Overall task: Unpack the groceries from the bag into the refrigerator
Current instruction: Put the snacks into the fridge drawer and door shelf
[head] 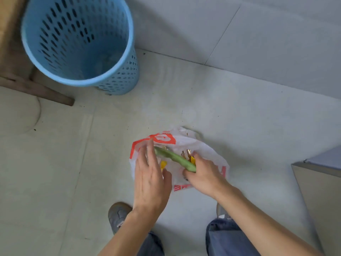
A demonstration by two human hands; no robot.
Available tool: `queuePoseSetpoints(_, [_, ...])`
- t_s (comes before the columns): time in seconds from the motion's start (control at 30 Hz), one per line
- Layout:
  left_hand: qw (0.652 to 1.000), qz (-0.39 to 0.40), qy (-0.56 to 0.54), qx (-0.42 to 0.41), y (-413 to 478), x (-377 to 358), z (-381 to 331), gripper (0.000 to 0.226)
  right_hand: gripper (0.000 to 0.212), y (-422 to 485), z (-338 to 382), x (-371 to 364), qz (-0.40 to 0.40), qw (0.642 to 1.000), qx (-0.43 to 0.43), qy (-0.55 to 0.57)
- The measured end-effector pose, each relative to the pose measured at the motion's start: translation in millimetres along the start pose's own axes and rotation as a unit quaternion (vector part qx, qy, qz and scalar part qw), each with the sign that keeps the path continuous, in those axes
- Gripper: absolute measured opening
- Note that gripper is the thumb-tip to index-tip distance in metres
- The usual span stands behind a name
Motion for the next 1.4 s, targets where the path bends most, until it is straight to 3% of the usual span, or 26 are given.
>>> queuePoseSetpoints(0.1, [0.99, 0.051, -0.11, 0.072, -13, 46, -39, 0.076, 0.041, -63, 8, 37, 0.019, 0.993, -0.014, 0.117])
queuePoseSetpoints(0.17, [0.971, 0.108, -0.182, 0.115, -23, 72, -67, 0.05, 0.029, -110, 19, 66, 0.026, 0.98, -0.012, 0.196])
queuePoseSetpoints(0.27, [0.907, 0.177, -0.33, 0.191, -51, 119, -130, 0.021, 0.014, -192, 46, 119, 0.015, 0.949, 0.013, 0.314])
queuePoseSetpoints(0.37, [0.818, 0.216, -0.473, 0.246, -84, 168, -211, 0.03, 0.021, -277, 72, 171, -0.008, 0.927, 0.04, 0.372])
queuePoseSetpoints(0.43, [0.791, 0.24, -0.508, 0.244, -103, 199, -260, 0.036, 0.023, -328, 81, 201, -0.036, 0.918, 0.044, 0.393])
queuePoseSetpoints(0.57, [0.778, 0.294, -0.53, 0.165, -129, 254, -345, 0.036, 0.017, -421, 81, 264, -0.127, 0.892, 0.055, 0.431])
queuePoseSetpoints(0.8, [0.817, 0.378, -0.434, -0.022, -177, 332, -493, 0.026, 0.017, -585, 37, 355, -0.25, 0.848, 0.062, 0.464])
queuePoseSetpoints(1.0, [0.847, 0.35, -0.323, -0.236, -247, 365, -641, 0.021, 0.014, -731, -50, 399, -0.361, 0.772, 0.065, 0.519])
queuePoseSetpoints(1.2, [0.784, 0.352, -0.264, -0.437, -354, 379, -801, 0.03, 0.011, -889, -149, 427, -0.45, 0.732, 0.113, 0.499])
queuePoseSetpoints(1.27, [0.759, 0.369, -0.287, -0.453, -392, 375, -841, 0.025, 0.019, -937, -180, 433, -0.489, 0.714, 0.125, 0.485])
queuePoseSetpoints(1.4, [0.722, 0.457, -0.33, -0.402, -465, 344, -899, 0.025, 0.022, -1008, -231, 448, -0.55, 0.682, 0.139, 0.462])
Point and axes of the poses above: each hand's wrist, its own y-axis towards the middle knuckle, its own x-axis out of the back of the hand, z = x × y, the point moved 7 cm from there along y, towards the middle knuckle, and after that the axes turned 6 degrees about -x, right-handed, at the moved point
